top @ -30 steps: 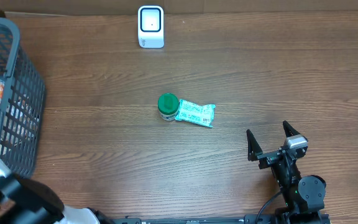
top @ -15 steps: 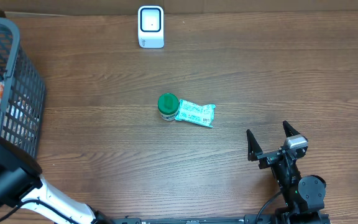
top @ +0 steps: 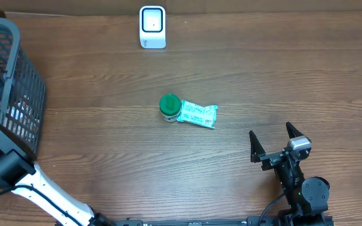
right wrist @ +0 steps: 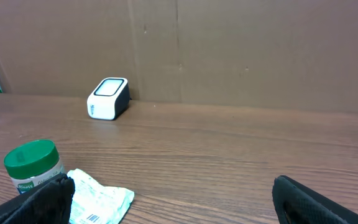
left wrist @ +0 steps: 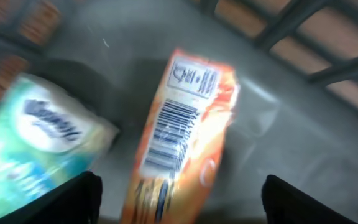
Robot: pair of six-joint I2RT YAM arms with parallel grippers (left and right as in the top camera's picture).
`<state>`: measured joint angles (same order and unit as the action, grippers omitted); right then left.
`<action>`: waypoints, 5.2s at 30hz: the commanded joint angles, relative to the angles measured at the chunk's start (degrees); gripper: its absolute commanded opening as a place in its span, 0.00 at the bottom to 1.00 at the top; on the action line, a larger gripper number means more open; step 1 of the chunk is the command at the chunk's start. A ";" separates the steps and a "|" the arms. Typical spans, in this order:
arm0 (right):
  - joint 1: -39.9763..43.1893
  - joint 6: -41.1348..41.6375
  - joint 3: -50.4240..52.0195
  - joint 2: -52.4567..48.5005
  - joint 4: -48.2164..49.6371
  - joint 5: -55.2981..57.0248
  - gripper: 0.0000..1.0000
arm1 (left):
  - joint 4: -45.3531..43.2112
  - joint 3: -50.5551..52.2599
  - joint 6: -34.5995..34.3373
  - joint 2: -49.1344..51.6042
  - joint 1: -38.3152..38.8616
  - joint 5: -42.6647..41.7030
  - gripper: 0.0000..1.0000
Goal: Scan the item barcode
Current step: 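Reach the left gripper into the basket and grasp the orange box, then carry the orange box with the left gripper toward the scanner, then place the orange box left of the jar and withdraw to the basket, then grasp the teal Kleenex tissue pack in the basket with the left gripper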
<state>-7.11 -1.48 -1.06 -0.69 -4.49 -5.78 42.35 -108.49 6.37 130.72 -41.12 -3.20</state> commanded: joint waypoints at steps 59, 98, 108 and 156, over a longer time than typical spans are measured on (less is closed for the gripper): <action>0.07 -0.07 0.61 0.42 0.26 -0.26 1.00 | 10.99 35.08 -13.05 -44.74 45.83 -0.66 0.04; 0.07 -0.09 0.59 0.42 0.26 -0.26 1.00 | 14.21 9.81 -15.72 -37.86 47.95 5.03 0.85; 0.07 -0.09 0.59 0.42 0.26 -0.26 1.00 | 25.97 -11.67 -14.34 -37.68 21.84 8.31 0.80; 0.07 -0.09 0.61 0.42 0.26 -0.26 1.00 | -23.39 19.82 18.38 -10.14 -1.90 14.12 0.69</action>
<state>-7.11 -1.52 -1.06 -0.69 -4.49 -5.76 20.38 -89.03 23.07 118.45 -41.69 10.15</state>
